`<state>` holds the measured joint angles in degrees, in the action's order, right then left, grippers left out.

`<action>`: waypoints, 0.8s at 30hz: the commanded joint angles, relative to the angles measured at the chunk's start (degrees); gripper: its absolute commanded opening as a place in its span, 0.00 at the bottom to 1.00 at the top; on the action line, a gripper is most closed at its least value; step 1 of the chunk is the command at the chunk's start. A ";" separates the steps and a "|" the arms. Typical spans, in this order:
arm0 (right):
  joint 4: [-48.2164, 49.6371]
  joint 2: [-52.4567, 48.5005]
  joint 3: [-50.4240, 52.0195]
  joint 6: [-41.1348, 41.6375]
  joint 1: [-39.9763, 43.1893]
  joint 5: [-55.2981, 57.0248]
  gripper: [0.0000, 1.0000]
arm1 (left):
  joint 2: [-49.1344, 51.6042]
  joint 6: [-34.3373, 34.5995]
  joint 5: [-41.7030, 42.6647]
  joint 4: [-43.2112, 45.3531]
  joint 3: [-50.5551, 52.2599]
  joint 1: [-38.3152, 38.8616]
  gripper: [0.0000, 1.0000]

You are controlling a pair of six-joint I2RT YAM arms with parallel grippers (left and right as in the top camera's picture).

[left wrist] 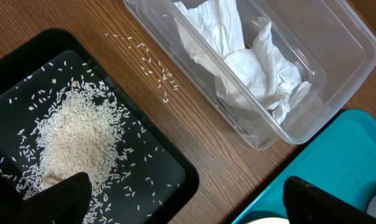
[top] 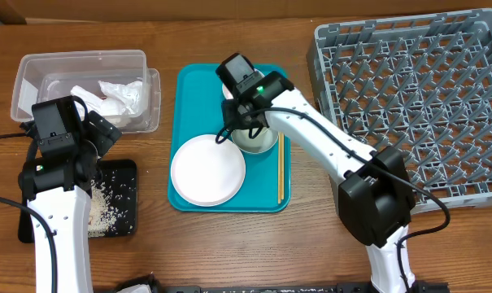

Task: Sort waste into correct bins and load items into the dishwasher
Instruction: 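Lower the right gripper into the white cup and grip it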

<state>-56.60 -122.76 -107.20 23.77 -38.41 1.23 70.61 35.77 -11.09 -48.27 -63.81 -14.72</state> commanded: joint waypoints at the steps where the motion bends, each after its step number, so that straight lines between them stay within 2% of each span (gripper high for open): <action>1: 0.07 -0.81 0.44 3.37 -0.98 0.85 0.50 | -0.55 -1.09 0.22 0.09 -0.85 -0.22 1.00; 11: 1.88 -0.81 4.28 6.29 -1.66 5.22 0.50 | -0.55 -1.09 0.22 0.09 -0.85 -0.22 1.00; 16: 1.84 -0.79 4.07 6.29 -1.70 5.16 0.42 | -0.55 -1.09 0.22 0.09 -0.85 -0.22 1.00; 24: -0.66 -0.70 0.79 6.29 -1.70 4.85 0.37 | -0.55 -1.09 0.22 0.09 -0.85 -0.22 1.00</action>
<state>-56.97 -123.28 -103.37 29.74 -39.90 5.43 70.61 35.77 -11.11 -48.25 -63.81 -14.72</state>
